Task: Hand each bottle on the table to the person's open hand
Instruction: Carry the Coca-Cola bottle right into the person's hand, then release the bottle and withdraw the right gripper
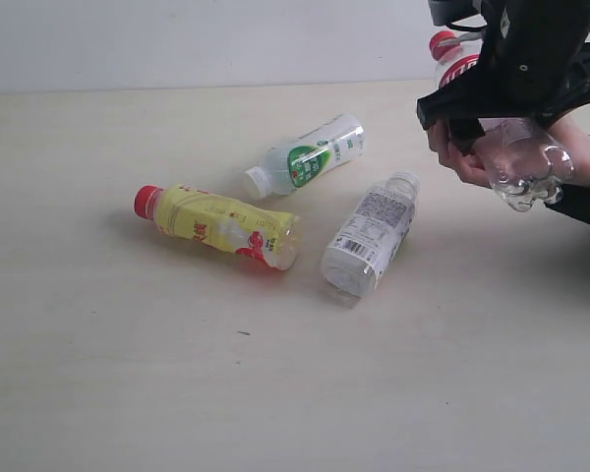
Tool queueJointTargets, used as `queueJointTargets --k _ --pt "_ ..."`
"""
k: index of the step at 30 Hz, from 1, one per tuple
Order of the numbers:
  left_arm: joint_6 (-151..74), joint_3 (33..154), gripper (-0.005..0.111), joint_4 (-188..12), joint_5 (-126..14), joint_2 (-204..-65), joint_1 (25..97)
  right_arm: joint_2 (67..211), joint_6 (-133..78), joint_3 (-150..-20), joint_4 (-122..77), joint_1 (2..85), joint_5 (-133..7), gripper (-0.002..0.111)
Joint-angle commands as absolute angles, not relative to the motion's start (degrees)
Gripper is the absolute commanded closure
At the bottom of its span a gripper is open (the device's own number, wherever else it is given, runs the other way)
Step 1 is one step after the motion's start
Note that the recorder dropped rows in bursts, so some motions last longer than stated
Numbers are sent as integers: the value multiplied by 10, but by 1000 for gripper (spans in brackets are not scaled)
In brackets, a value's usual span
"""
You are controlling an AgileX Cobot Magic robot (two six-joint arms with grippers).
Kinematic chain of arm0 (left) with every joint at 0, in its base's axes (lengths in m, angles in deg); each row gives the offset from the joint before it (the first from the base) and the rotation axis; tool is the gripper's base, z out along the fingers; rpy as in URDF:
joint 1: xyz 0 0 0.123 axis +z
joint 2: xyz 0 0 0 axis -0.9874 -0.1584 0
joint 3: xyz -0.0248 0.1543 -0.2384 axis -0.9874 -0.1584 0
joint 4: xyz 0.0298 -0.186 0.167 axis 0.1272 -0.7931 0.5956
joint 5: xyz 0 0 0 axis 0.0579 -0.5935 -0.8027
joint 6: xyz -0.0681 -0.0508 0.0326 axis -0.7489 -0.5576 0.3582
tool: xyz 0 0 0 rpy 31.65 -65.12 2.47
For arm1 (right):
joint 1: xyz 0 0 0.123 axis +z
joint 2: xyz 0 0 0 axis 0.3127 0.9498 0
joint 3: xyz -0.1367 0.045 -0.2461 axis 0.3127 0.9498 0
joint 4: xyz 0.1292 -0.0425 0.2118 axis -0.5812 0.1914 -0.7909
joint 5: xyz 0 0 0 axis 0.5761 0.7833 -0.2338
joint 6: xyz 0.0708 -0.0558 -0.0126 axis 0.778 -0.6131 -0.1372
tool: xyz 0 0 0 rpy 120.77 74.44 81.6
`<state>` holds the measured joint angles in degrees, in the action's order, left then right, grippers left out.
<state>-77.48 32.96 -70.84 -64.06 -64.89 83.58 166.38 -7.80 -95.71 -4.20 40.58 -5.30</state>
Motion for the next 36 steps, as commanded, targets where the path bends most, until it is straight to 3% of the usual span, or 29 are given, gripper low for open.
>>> queueJointTargets --k 1,16,23,29,36 --pt "-775 330 107 -707 -640 -645 837 1649 -75 -961 -22 402 -69 35" --pt "-775 330 107 -707 -640 -645 837 1524 -76 -942 -22 402 -133 39" --pt "-775 330 107 -707 -640 -645 837 1346 -78 -845 -16 402 -207 69" --pt "-775 330 107 -707 -640 -645 837 1141 -106 -727 -34 402 -210 108" --pt "-775 330 107 -707 -640 -645 837 852 -169 -511 -81 402 -284 108"
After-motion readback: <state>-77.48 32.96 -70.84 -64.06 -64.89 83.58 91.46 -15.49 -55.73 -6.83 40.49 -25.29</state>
